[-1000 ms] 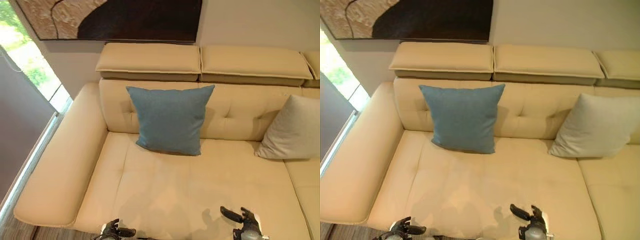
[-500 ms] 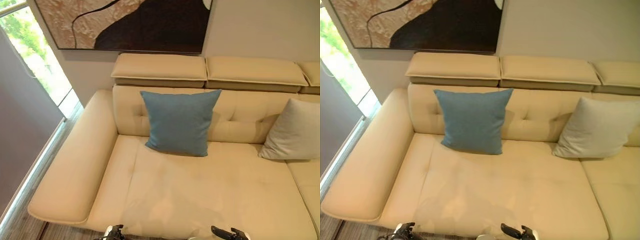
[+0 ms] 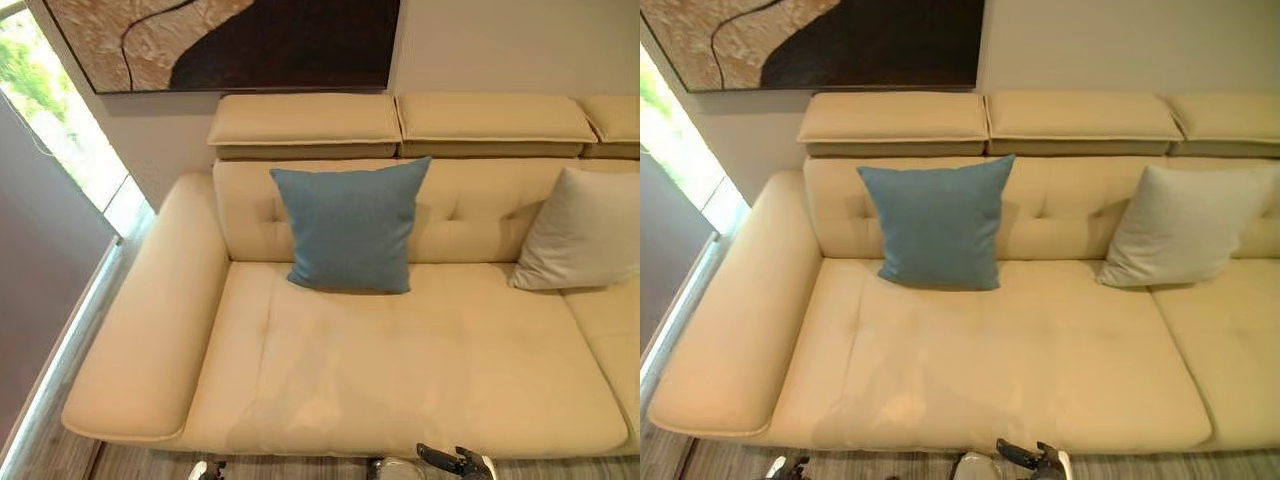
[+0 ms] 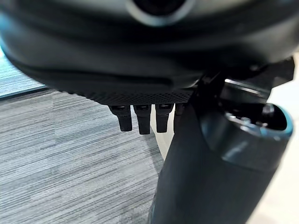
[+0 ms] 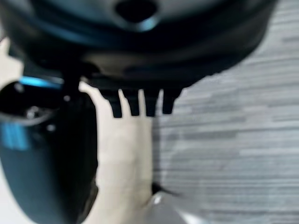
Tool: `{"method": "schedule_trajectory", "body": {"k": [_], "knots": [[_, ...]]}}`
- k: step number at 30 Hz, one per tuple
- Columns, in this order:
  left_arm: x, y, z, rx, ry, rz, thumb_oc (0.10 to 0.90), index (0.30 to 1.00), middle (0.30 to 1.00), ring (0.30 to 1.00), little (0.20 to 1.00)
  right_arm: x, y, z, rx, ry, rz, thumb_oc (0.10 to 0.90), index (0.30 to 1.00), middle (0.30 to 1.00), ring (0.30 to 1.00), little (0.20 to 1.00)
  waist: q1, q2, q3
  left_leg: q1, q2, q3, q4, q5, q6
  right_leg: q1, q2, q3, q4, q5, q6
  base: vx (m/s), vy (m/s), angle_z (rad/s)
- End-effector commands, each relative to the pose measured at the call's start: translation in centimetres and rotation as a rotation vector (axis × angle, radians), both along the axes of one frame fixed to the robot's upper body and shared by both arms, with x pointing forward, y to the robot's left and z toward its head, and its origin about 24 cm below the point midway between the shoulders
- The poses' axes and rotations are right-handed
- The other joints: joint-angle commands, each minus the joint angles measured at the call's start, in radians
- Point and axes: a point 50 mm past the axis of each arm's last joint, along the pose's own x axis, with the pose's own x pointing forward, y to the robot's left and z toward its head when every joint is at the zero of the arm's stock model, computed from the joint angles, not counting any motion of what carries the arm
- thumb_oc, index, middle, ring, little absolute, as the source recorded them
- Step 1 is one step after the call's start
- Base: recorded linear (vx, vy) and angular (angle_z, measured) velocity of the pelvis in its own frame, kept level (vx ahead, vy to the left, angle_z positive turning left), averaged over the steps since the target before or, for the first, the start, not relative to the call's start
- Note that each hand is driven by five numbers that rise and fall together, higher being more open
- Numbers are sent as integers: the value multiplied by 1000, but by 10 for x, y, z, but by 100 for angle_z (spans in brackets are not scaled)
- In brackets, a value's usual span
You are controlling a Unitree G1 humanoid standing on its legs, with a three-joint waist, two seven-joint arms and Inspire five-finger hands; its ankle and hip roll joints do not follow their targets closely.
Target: Pick up all the scattered cushions and arrange them neatly on the sofa.
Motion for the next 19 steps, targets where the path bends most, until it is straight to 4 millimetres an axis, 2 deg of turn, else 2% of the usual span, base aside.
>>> {"method": "schedule_trajectory", "body": {"k": [1, 2, 3, 5, 7, 8, 9, 14, 19], "knots": [[6, -3, 1, 12, -7, -6, 800, 900, 900, 900, 900, 13, -8, 6, -56, -34, 4, 800, 900, 900, 900, 900, 37, 27, -7, 2, -46, -52, -24, -93, 21, 29, -15, -18, 124, -100, 34, -195, -3, -49], [3, 1, 1, 21, 3, -1, 800, 900, 900, 900, 900, 9, -7, 4, -51, -20, -4, 800, 900, 900, 900, 900, 53, 31, -25, -20, -34, -34, -21, -83, 21, 89, -17, 1, 149, -143, 32, -76, -17, -49], [3, 1, 1, 21, 3, -1, 800, 900, 900, 900, 900, 9, -7, 4, -51, -20, -4, 800, 900, 900, 900, 900, 54, 30, -24, -20, -34, -33, -21, -84, 21, 89, -18, 2, 151, -144, 32, -132, -62, -25], [3, 6, 2, 35, 6, 1, 800, 900, 900, 900, 900, 8, -3, 3, -42, -9, 18, 800, 900, 900, 900, 900, 81, 15, -60, -62, -32, -8, -12, -72, 16, 183, -6, 38, 110, -168, 47, -94, -64, -26], [1, 6, 1, 38, 7, 0, 800, 900, 900, 900, 900, 9, -1, 3, -42, -7, 29, 800, 900, 900, 900, 900, 88, 17, -65, -66, -30, 1, -16, -69, 15, 163, -2, 54, 129, -159, 49, -42, -24, -45], [3, 6, 2, 42, 5, -5, 800, 900, 900, 900, 900, 12, 3, 3, -40, -14, 50, 800, 900, 900, 900, 900, 92, 5, -74, -68, -40, 3, -19, -63, 12, 189, 12, 62, 73, -166, 56, 11, -65, -34], [2, 6, 2, 44, 5, -8, 800, 900, 900, 900, 900, 13, 5, 3, -38, -13, 69, 800, 900, 900, 900, 900, 93, 1, -84, -70, -42, 4, -26, -61, 10, 194, 21, 66, 37, -169, 55, 5, -95, -28], [11, 0, 3, 20, -28, 2, 800, 900, 900, 900, 900, 20, 9, 4, -38, -38, 115, 800, 900, 900, 900, 900, 75, -5, -79, -71, -34, -4, -11, -61, 1, 190, 52, 99, 7, -173, 47, 0, -77, -22], [15, -8, 2, -48, -46, 48, 800, 900, 900, 900, 900, 4, 8, -1, -27, 30, 100, 800, 900, 900, 900, 900, 59, -8, -82, -60, -32, -12, 2, -71, -3, 212, 59, 92, -5, -179, 34, 42, -47, 12]]}}
